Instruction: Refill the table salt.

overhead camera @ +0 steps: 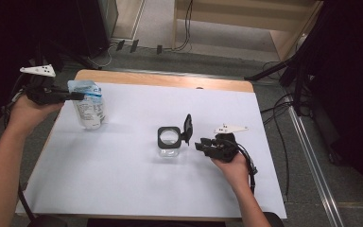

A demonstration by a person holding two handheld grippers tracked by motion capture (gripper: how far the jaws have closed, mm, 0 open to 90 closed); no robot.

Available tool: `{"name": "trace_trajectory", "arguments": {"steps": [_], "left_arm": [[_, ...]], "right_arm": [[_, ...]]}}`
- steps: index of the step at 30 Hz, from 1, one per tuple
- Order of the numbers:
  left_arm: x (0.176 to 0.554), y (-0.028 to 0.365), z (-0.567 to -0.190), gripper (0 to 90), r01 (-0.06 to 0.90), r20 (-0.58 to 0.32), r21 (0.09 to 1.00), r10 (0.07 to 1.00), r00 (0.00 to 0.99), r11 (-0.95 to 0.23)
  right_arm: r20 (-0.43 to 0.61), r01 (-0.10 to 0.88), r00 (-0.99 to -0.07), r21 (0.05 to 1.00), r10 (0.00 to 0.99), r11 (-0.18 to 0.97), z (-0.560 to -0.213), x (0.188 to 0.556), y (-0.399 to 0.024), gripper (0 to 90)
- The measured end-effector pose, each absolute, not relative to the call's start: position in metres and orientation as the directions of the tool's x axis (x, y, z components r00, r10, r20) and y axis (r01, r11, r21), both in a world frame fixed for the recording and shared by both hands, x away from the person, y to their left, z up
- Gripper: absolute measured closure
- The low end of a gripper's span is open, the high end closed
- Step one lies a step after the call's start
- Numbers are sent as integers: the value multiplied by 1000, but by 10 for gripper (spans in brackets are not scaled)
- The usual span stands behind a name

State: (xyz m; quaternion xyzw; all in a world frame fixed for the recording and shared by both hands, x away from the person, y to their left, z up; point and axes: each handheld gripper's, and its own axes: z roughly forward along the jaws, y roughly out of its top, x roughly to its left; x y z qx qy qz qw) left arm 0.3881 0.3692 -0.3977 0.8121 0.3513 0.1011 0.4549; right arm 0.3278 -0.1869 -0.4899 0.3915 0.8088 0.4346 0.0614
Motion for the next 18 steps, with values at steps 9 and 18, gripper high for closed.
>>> {"name": "trace_trajectory", "arguments": {"steps": [9, 18], "left_arm": [[378, 352, -384, 897, 488, -177, 806, 650, 739, -335], [370, 322, -374, 896, 489, -176, 798, 640, 748, -352]], "right_arm": [[238, 573, -691, 756, 683, 316, -489, 327, -187, 642], [229, 554, -695, 774, 682, 305, -481, 316, -187, 630]]}}
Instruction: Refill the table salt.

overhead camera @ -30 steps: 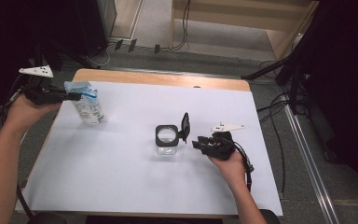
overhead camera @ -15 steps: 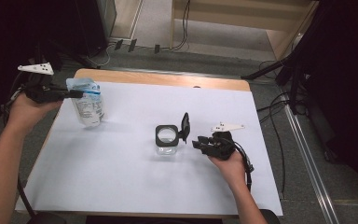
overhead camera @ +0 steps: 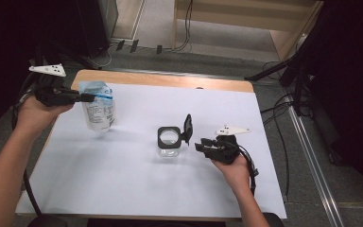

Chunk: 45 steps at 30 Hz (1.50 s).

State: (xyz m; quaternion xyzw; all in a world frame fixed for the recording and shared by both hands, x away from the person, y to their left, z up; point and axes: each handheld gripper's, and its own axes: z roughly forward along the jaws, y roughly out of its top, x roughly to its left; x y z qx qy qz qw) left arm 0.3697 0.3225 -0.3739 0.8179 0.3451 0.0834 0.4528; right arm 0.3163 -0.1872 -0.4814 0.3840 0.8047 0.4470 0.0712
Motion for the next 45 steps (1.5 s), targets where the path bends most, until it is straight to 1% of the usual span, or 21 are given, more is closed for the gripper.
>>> {"name": "trace_trajectory", "arguments": {"steps": [7, 15, 18, 20, 25, 31, 39, 45], "left_arm": [[364, 302, -367, 896, 473, -177, 806, 617, 767, -356], [360, 280, -363, 895, 459, -195, 809, 569, 799, -367], [359, 274, -362, 895, 455, -190, 806, 564, 804, -377], [359, 270, -362, 895, 469, -205, 801, 567, 798, -371], [359, 264, -361, 894, 466, -203, 799, 558, 805, -381], [356, 257, -360, 895, 470, -212, 792, 546, 810, -389], [347, 249, -355, 895, 465, -210, 785, 531, 821, -409], [343, 244, -352, 895, 465, -217, 781, 516, 828, -417]], "right_arm": [[236, 540, -698, 794, 676, 280, -473, 296, -188, 625], [203, 509, -729, 800, 654, 319, -464, 272, -180, 625], [209, 505, -744, 798, 634, 330, -463, 266, -173, 633], [205, 492, -756, 804, 621, 334, -461, 263, -168, 638], [229, 483, -782, 810, 580, 332, -454, 255, -153, 638], [210, 449, -819, 814, 534, 369, -449, 249, -127, 633], [195, 418, -852, 813, 486, 406, -454, 250, -87, 621], [190, 423, -846, 807, 498, 411, -461, 257, -62, 602]]}}
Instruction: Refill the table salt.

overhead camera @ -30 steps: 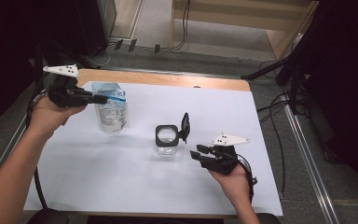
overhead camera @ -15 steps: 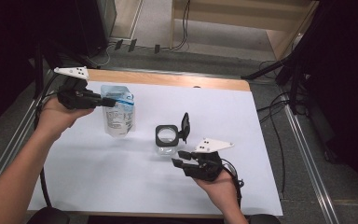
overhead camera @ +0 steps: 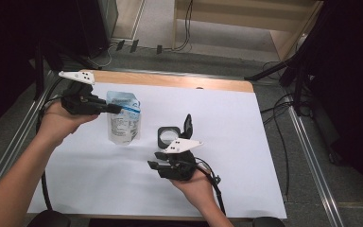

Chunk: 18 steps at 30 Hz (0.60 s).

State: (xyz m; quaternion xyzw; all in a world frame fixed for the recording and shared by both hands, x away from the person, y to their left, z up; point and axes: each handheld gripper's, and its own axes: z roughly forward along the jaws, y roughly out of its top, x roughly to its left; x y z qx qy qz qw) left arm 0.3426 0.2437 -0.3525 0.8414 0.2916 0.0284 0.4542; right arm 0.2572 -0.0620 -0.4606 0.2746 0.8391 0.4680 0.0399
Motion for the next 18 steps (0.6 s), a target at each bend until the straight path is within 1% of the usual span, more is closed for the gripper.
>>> {"name": "trace_trajectory", "arguments": {"steps": [4, 7, 11, 18], "left_arm": [[340, 241, -351, 894, 467, -222, 780, 513, 829, -417], [339, 240, -348, 894, 465, -225, 781, 507, 832, -418], [336, 238, -344, 894, 460, -225, 785, 499, 837, -416], [328, 235, -332, 894, 450, -229, 788, 480, 847, -419]], "right_arm": [[159, 419, -837, 802, 523, 427, -467, 265, -49, 591], [176, 433, -830, 802, 529, 412, -471, 270, -41, 582], [177, 442, -819, 801, 546, 404, -477, 274, -29, 533], [171, 447, -804, 807, 570, 387, -483, 279, -12, 475]]}}
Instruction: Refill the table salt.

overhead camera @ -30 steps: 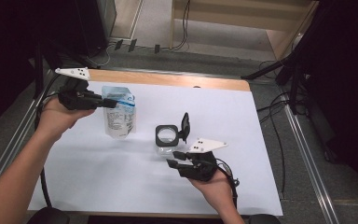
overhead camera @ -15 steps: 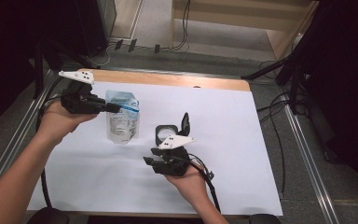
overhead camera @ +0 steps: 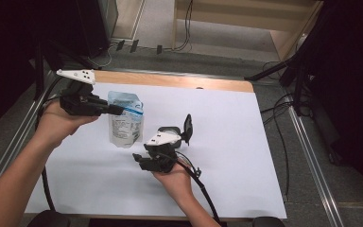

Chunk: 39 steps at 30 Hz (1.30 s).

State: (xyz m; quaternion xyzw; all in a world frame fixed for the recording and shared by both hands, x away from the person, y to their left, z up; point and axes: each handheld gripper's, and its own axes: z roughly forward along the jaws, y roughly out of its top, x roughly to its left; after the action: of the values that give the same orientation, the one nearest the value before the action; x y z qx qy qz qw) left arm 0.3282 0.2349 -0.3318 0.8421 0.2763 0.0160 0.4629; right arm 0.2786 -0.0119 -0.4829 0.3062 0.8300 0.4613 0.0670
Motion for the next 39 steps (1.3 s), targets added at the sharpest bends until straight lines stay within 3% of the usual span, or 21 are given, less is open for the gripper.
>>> {"name": "trace_trajectory", "arguments": {"steps": [26, 39], "left_arm": [[315, 231, -316, 892, 466, -264, 774, 452, 852, -428], [325, 223, -324, 885, 501, -282, 755, 480, 831, -423]], "right_arm": [[130, 419, -753, 851, 645, 316, -496, 286, 29, 387], [38, 322, -787, 877, 616, 357, -498, 277, 37, 456]]}}
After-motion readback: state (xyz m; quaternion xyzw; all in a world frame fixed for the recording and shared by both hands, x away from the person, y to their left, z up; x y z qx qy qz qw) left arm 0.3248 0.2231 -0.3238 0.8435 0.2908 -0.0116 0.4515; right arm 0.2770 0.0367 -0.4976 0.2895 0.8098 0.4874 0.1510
